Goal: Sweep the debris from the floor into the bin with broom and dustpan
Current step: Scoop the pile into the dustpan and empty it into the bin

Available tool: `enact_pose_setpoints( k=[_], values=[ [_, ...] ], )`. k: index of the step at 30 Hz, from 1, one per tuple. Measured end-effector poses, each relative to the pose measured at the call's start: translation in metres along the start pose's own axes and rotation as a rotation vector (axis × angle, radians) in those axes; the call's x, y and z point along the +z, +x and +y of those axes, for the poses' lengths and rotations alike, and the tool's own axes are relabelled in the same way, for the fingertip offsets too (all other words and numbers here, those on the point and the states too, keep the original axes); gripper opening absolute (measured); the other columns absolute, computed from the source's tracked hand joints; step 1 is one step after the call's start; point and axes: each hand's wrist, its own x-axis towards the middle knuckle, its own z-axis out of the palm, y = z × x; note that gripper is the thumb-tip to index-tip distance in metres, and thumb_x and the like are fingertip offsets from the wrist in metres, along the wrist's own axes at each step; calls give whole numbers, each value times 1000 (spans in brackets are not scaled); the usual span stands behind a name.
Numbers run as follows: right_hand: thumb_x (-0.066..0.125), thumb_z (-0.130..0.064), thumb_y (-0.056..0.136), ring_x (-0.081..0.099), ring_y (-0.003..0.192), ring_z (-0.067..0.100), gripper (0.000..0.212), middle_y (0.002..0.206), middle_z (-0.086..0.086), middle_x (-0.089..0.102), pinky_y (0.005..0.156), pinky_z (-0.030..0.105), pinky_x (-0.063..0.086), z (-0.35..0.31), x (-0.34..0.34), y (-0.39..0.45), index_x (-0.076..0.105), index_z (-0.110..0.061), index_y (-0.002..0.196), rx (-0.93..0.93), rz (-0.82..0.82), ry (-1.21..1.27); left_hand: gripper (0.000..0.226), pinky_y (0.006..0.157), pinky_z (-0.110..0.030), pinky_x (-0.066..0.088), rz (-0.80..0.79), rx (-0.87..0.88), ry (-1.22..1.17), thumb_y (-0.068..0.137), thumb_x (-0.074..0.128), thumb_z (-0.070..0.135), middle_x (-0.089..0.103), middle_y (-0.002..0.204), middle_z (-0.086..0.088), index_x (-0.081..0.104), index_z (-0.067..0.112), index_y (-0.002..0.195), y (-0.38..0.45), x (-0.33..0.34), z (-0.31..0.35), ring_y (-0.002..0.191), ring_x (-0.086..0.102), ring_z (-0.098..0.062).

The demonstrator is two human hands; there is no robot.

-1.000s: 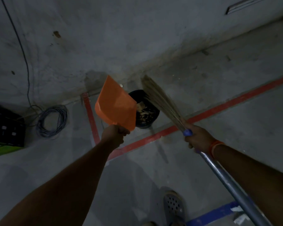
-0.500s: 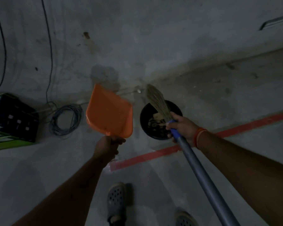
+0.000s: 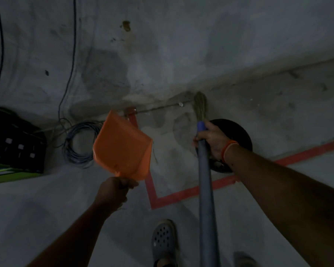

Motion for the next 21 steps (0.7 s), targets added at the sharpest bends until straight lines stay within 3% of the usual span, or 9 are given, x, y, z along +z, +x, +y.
enact_pose_setpoints(
  k=[5,9,11,15,18,19,21],
  values=[
    [60,16,70,52,66,24,90,98,15,56,52,28,49,11,33,29,31,-15,150,-50,75,-125,36,43,-25,44,-12,-15,-39,100,50,8,74,85,4,79,24,88,16,-14,-15,45,57,-8],
    [58,15,81,57,81,29,89,143,17,38,53,30,56,29,46,50,22,-22,153,28,31,-97,38,42,-24,42,-25,-27,-88,99,49,5,72,76,9,80,24,88,27,-20,-23,44,54,-9],
    [58,11,84,57,85,28,85,147,15,35,52,28,55,36,51,51,23,-24,153,58,3,-189,39,42,-24,41,-40,-29,-106,99,48,3,72,78,7,79,23,88,31,-21,-27,44,54,-9],
    [55,13,80,52,72,28,74,122,9,47,44,23,49,49,55,50,39,-18,146,89,8,-359,40,44,-25,42,-46,-29,-126,99,48,3,74,83,2,79,24,86,34,-21,-31,47,56,-12],
    [52,13,79,49,64,26,41,88,10,45,51,29,49,57,54,47,54,-11,112,122,-23,-452,39,43,-25,43,-46,-26,-125,99,49,5,70,71,7,79,24,87,34,-22,-35,45,55,-9],
    [52,12,81,49,64,27,33,85,12,43,55,31,50,58,53,45,52,-10,105,132,-21,-476,39,43,-25,42,-45,-28,-130,99,49,4,70,71,7,79,24,86,34,-23,-37,45,55,-9],
    [51,10,84,48,67,27,34,93,15,42,56,31,50,61,50,42,51,-5,115,142,-22,-519,40,45,-25,42,-45,-35,-147,99,47,2,73,80,3,79,23,86,31,-24,-40,46,55,-10]
  ],
)
